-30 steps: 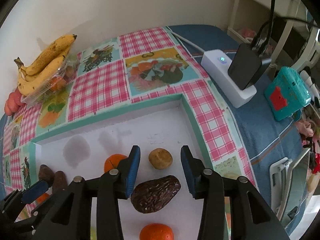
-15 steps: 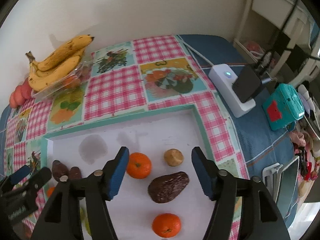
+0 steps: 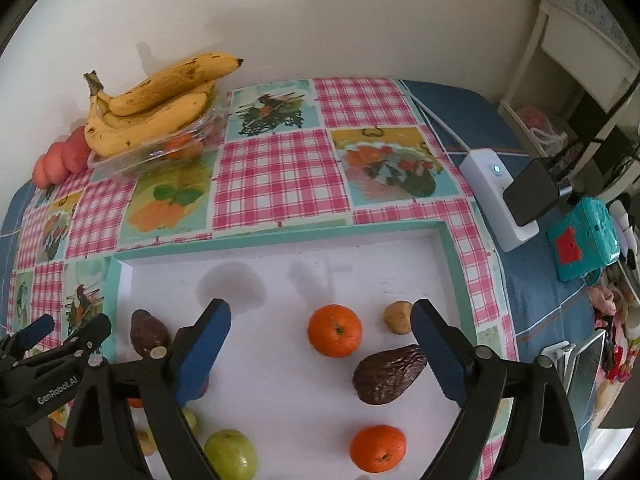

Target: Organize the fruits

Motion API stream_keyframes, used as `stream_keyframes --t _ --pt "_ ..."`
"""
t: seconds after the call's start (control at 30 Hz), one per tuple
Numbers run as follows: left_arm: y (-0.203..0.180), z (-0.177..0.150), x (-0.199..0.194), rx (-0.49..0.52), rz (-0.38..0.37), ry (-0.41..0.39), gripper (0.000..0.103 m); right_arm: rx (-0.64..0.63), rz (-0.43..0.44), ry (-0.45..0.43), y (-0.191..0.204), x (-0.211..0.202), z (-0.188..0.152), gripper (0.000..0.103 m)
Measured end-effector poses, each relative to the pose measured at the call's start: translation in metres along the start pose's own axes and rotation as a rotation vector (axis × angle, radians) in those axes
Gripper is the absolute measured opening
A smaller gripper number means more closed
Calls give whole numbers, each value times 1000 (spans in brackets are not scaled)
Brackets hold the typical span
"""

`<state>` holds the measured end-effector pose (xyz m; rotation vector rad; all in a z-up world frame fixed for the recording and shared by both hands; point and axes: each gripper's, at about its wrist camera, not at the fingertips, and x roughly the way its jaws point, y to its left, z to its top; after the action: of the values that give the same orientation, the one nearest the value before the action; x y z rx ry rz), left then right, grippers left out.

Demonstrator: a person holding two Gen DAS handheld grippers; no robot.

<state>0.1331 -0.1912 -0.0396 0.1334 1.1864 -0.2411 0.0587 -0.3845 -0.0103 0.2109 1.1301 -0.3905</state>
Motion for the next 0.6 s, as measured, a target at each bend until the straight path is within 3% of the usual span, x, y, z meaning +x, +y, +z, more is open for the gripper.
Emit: stream_keyframes --t 0.4,0.6 --pt "21 -8 1 -7 -4 26 103 -74 -21 8 36 -6 -12 92" --pt "36 -12 -15 27 83 -31 103 -56 -20 13 44 -17 -20 92"
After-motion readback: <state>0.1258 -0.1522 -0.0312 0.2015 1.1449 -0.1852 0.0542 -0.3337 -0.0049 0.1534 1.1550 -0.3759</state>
